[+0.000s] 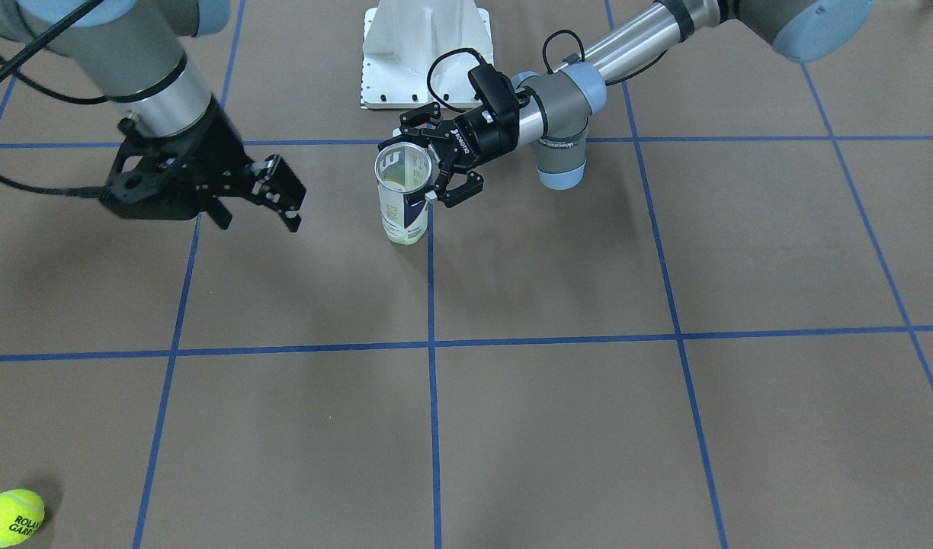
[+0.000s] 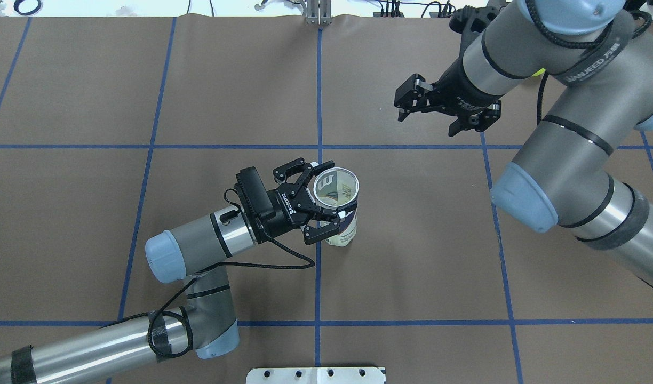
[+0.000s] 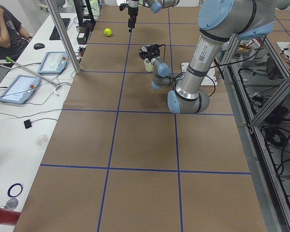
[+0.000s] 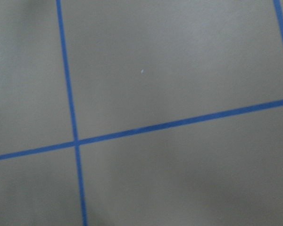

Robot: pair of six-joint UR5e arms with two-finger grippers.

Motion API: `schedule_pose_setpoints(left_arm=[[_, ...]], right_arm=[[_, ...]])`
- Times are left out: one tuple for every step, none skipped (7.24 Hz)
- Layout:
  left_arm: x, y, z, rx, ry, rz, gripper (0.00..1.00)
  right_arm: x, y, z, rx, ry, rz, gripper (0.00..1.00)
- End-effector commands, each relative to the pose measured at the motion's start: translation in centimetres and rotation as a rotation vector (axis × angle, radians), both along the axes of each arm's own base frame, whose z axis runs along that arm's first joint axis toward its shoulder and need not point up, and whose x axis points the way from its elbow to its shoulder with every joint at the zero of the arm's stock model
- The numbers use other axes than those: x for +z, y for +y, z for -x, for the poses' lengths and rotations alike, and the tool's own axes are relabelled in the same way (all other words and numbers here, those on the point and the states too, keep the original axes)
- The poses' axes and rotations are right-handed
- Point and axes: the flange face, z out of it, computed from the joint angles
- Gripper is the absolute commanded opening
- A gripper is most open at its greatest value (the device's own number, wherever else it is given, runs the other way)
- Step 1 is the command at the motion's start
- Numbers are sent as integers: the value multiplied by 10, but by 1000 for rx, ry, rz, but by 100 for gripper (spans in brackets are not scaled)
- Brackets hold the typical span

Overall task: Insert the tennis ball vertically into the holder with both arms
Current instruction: 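Move the right gripper to the farther tennis ball and grasp it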

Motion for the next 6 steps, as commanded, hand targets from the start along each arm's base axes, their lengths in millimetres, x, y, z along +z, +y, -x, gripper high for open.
schedule_pose_setpoints(left_arm=[[1,-1,3,-15,14,7,91],[2,-1,3,-15,13,7,91],[3,-1,4,-16,16,7,91],[4,-1,5,-22,24,7,91],[4,-1,6,-24,32,7,91],[4,-1,6,-24,32,7,92]], right_arm=[[107,-87,-58,-70,148,-9,98],[155,-119,-67,-78,168,-21,98],[211,-148,-70,-55,166,-44,97],[236,-166,-76,-28,190,-60,96],[245,-177,-78,24,295,-93,97],[255,-188,-79,54,320,-130,97]])
